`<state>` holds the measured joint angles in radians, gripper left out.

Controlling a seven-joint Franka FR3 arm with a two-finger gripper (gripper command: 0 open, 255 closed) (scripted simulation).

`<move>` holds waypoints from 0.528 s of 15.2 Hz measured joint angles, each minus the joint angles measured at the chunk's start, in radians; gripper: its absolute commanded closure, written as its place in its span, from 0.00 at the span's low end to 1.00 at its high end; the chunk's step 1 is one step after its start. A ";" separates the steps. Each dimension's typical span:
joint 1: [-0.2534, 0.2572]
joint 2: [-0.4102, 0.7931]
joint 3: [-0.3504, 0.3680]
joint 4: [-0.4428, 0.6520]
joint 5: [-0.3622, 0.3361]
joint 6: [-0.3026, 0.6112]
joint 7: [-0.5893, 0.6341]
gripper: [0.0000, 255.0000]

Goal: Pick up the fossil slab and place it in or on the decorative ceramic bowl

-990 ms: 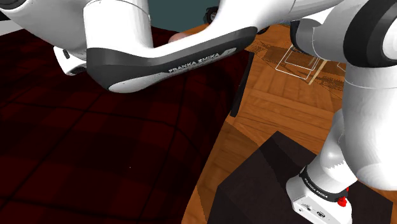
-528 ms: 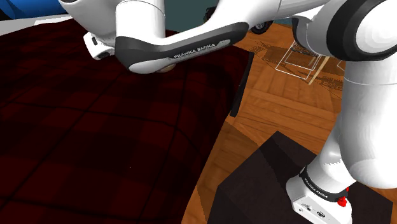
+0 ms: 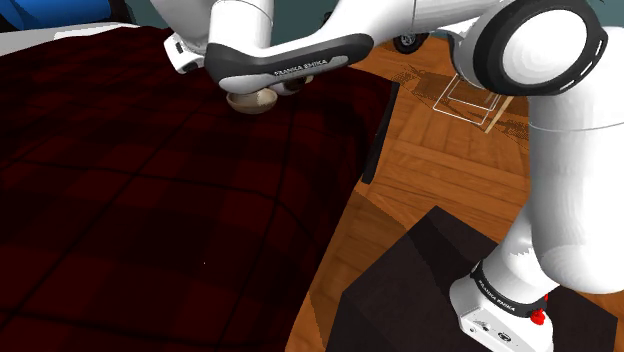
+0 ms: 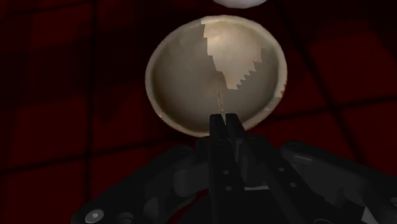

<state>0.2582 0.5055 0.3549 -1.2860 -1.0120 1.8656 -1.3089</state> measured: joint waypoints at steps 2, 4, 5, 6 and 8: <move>-0.025 0.028 -0.011 0.038 0.000 0.023 -0.035 1.00; -0.048 0.058 -0.021 0.074 0.000 0.048 -0.065 1.00; -0.060 0.069 -0.025 0.092 0.002 0.056 -0.082 1.00; -0.071 0.085 -0.029 0.115 0.003 0.065 -0.100 1.00; -0.090 0.134 -0.039 0.184 0.006 0.080 -0.145 1.00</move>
<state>0.1677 0.6397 0.3163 -1.1021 -1.0060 1.9455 -1.4537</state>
